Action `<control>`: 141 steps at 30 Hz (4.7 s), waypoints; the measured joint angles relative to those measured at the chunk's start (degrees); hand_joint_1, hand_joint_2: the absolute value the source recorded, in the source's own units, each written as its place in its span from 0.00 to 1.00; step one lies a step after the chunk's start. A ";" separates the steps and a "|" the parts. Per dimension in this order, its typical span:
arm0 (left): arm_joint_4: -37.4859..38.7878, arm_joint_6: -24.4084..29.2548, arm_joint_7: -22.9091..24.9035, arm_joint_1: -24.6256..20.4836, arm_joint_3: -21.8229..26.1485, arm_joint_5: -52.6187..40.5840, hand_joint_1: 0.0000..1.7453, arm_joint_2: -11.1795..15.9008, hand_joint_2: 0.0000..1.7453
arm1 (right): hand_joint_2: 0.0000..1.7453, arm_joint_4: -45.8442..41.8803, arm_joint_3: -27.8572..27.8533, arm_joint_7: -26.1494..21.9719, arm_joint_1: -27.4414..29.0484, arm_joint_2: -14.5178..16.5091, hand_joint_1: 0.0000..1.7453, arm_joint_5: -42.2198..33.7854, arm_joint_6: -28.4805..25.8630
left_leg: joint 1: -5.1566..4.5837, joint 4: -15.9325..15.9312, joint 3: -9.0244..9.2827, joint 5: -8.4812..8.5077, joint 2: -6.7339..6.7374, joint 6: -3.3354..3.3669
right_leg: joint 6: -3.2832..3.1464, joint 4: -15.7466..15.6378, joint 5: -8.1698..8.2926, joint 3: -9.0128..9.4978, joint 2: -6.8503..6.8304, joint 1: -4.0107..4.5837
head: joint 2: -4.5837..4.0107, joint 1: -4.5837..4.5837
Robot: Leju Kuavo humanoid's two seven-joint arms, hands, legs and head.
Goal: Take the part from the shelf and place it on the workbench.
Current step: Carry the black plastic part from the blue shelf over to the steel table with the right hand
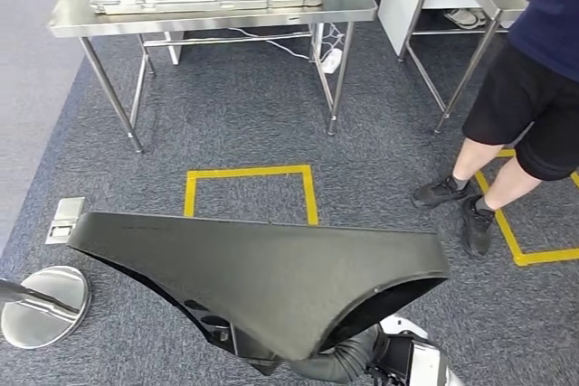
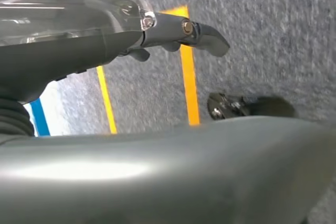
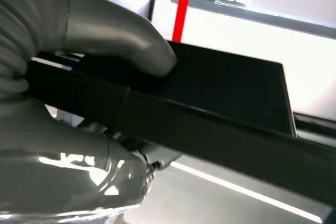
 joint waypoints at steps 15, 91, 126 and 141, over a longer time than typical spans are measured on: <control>0.00 -1.85 -3.13 0.07 1.19 2.71 0.00 -0.05 1.00 | 1.00 -0.77 -0.43 -0.62 1.17 0.01 1.00 0.14 -0.28 | -0.61 -0.18 1.62 -1.25 -2.43 -0.19 | -1.40 -10.61 9.04 1.10 1.84 0.64 | 0.00 -0.06; 0.00 -4.21 -3.84 -0.41 4.04 4.58 0.00 0.05 1.00 | 1.00 -1.94 -1.77 -1.42 2.28 0.75 1.00 -0.66 -0.02 | -0.08 9.69 -2.27 -7.34 -0.68 -2.61 | -2.65 -10.99 9.44 1.01 0.40 -0.20 | 0.01 0.00; 0.02 -4.26 -4.75 0.16 3.98 4.24 0.00 0.36 1.00 | 1.00 -3.77 -1.97 -2.62 4.18 0.90 1.00 1.20 -0.30 | 0.63 11.44 -4.09 -4.52 -0.48 -3.50 | -2.42 -10.51 7.12 3.24 0.65 -0.19 | 0.01 -0.35; 0.02 -3.97 -4.97 0.25 3.95 4.06 0.00 0.51 1.00 | 1.00 -4.50 -1.91 -3.32 5.38 0.84 1.00 1.56 -1.26 | -0.05 0.63 3.67 -3.54 -0.47 -0.09 | -0.29 2.13 4.21 -4.51 0.85 0.24 | 0.02 -0.32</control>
